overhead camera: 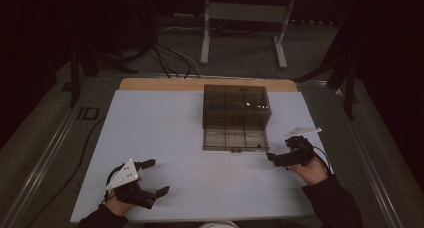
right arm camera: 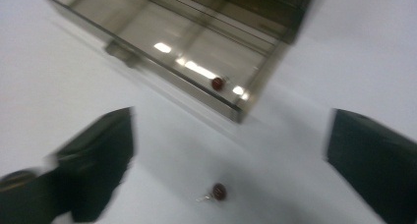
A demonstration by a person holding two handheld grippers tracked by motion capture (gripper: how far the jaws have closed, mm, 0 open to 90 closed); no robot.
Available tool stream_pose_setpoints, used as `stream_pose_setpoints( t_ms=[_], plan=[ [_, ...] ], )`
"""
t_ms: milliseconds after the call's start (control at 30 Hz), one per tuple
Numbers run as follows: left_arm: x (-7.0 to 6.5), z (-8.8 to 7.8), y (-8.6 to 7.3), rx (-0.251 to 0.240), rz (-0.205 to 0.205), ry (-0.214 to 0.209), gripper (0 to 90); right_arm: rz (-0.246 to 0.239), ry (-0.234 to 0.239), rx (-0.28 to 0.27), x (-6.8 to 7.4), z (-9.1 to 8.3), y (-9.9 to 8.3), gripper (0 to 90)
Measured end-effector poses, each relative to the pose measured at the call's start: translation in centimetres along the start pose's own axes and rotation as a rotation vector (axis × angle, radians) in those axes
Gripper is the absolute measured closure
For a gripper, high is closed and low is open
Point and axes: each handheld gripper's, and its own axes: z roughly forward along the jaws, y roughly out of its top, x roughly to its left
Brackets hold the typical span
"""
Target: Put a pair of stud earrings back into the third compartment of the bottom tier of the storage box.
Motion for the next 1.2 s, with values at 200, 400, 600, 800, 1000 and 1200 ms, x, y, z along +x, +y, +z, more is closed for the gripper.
stream_pose_setpoints(
  t_ms=[200, 400, 600, 800, 1000, 1200],
  plan=[
    [0.0, 0.0, 0.0, 0.002, 0.003, -0.002, 0.7, 0.023, -0.013, 0.035, 0.2, 0.6, -1.3, 26.8],
    [0.0, 0.0, 0.0, 0.002, 0.004, 0.000, 0.8, 0.038, -0.026, 0.052, 0.5, 0.7, -2.3, 50.3],
    [0.0, 0.0, 0.0, 0.001, 0.003, 0.000, 0.8, 0.059, -0.023, 0.065, 0.7, 1.0, -3.0, 58.7],
    [0.0, 0.0, 0.0, 0.000, 0.003, -0.001, 0.7, 0.060, -0.033, 0.086, 1.0, 1.5, -3.4, 65.6],
    [0.0, 0.0, 0.0, 0.002, 0.004, -0.001, 0.7, 0.067, -0.042, 0.089, 1.1, 1.7, -3.5, 74.6],
    [0.0, 0.0, 0.0, 0.001, 0.004, 0.000, 0.8, 0.065, -0.045, 0.100, 1.1, 1.9, -3.6, 78.4]
  ],
)
